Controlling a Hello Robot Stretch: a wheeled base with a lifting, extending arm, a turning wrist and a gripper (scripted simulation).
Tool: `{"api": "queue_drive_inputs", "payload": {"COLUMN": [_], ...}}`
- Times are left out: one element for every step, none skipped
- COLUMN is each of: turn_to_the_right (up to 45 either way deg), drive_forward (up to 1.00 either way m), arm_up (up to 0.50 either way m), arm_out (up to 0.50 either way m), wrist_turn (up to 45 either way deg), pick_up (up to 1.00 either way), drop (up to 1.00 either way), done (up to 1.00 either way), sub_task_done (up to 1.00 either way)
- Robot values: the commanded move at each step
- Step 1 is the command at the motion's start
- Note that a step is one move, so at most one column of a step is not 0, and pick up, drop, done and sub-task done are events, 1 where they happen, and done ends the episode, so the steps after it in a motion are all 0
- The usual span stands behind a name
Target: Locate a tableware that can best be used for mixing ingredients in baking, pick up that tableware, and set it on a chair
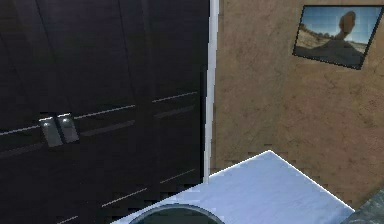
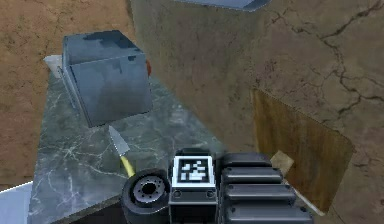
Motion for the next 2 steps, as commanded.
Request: {"api": "queue_drive_inputs", "payload": {"turn_to_the_right": [-45.0, -45.0], "drive_forward": [0.00, 0.00], "arm_up": [0.00, 0.00], "arm_out": [0.00, 0.00], "wrist_turn": [0.0, 0.0], "pick_up": [0.00, 0.00], "drop": [0.00, 0.00], "done": [0.00, 0.00], "sub_task_done": [0.00, 0.00]}}
